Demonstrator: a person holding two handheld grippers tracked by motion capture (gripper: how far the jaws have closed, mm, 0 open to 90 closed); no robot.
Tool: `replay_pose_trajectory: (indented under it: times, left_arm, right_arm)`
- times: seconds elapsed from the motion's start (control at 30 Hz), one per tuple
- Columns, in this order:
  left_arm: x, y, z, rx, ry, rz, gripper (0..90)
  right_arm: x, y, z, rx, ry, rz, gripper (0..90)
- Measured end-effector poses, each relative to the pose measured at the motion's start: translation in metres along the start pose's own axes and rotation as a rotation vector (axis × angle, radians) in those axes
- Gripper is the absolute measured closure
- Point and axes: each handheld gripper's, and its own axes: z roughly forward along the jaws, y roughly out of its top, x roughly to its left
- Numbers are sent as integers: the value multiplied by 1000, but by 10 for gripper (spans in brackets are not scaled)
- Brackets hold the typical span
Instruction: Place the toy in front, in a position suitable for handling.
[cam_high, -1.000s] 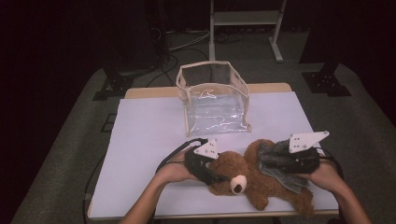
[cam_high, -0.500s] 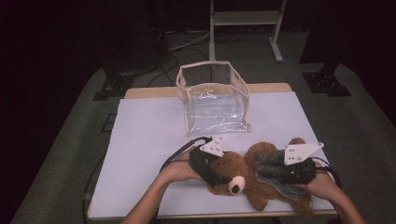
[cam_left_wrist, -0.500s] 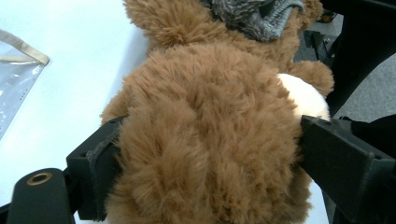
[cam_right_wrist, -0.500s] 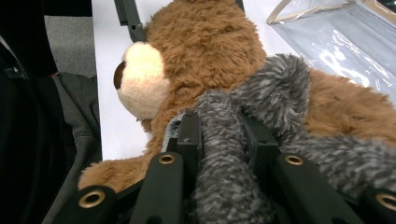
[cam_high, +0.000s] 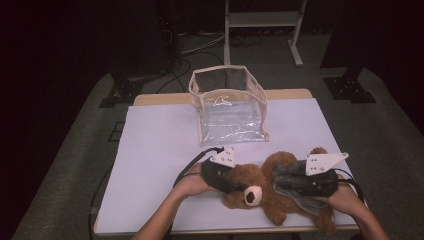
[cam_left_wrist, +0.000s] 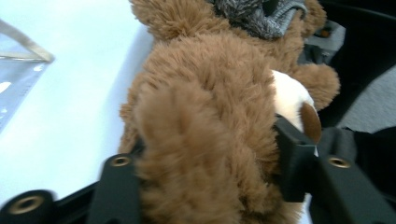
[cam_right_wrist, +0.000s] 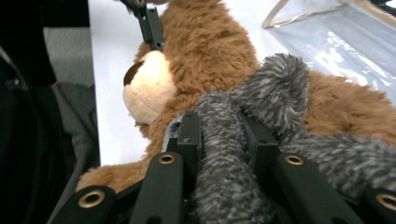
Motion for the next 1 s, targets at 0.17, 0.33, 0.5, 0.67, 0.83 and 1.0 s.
replay_pose_trajectory:
  times: [0.17,0.33,0.5,0.67,0.83,1.0]
  left_arm:
    - [4,8,-8,-3,56,40,516]
    - [13,18,-24,1,89,58,514]
    - [13,9,-33,89,104,92,593]
    - [7,-1,-35,17,75,68,580]
    - [-4,-6,-37,-3,52,95,565]
    - [-9,-10,-37,-15,47,88,538]
  right_arm:
    - [0,3,1,-51,-28,20,712]
    - [0,18,15,-79,-5,5,710]
    - [9,34,41,-36,21,-45,710]
    - [7,42,30,-31,32,-55,712]
    - [-6,57,0,-50,-36,-69,712]
    - [-21,40,5,3,-25,-7,713]
